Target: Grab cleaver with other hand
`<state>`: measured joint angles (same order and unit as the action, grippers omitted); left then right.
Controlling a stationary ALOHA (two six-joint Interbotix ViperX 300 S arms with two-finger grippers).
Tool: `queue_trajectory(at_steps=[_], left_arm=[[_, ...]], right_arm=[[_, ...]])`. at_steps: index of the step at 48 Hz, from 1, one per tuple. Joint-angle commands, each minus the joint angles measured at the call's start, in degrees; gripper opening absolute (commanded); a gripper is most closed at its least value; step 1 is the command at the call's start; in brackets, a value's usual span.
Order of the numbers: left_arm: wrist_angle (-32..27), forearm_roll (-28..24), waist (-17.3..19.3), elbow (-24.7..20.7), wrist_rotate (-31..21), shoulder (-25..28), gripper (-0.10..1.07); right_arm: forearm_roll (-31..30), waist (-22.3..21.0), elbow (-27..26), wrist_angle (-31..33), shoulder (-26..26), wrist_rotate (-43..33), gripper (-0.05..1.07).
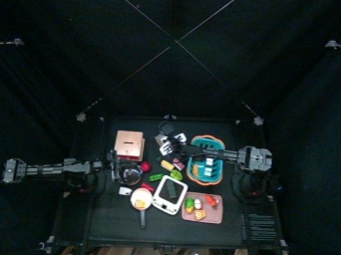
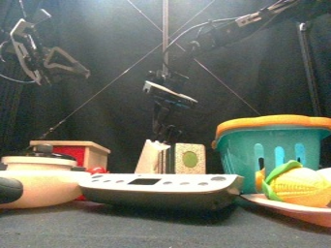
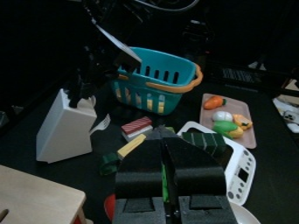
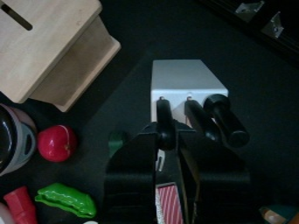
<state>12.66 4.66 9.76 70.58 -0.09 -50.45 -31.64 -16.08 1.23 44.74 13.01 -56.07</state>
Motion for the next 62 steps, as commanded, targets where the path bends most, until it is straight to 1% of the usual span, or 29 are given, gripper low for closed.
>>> queue_trajectory(at_steps=[1, 12, 21, 34, 38, 46, 55, 62], left_arm=[[0.18, 0.0, 0.18, -0.79, 0.09, 0.09, 0.25], [0.09, -0.09, 0.26, -0.97, 0.18, 0.18, 0.25], [0.09, 0.0, 0.26, -0.88, 0.09, 0.18, 0.25], [0.09, 0.0, 0.26, -0.7, 0.09, 0.18, 0.25], [0.09, 0.0, 0.26, -0.7, 0.09, 0.18, 0.25], [0.09, 0.0, 0.26, -0.79, 0.18, 0.18, 0.25], [0.35, -0.18, 0.18, -0.79, 0.35, 0.09, 0.25], [0.53, -0.26, -0.09, -1.14, 0.35, 0.18, 0.25]], right_arm=[[-0.79, 0.53, -2.11, 0.79, -2.55, 0.18, 0.43], [-3.96, 3.25, -4.57, 5.27, -3.87, 0.09, 0.43], [-5.98, 6.42, -6.33, 10.55, -4.66, 0.09, 0.43], [-7.03, 12.48, -5.71, 12.22, -9.67, -0.09, 0.43], [-7.38, 14.06, -4.83, 13.1, -11.51, -0.26, 0.43], [-9.23, 17.75, -1.41, 14.59, -16.08, -0.79, 0.43], [-10.72, 23.03, 3.52, 13.89, -20.65, -1.05, 0.43], [-11.87, 27.16, 7.82, 11.69, -23.38, -1.05, 0.43]])
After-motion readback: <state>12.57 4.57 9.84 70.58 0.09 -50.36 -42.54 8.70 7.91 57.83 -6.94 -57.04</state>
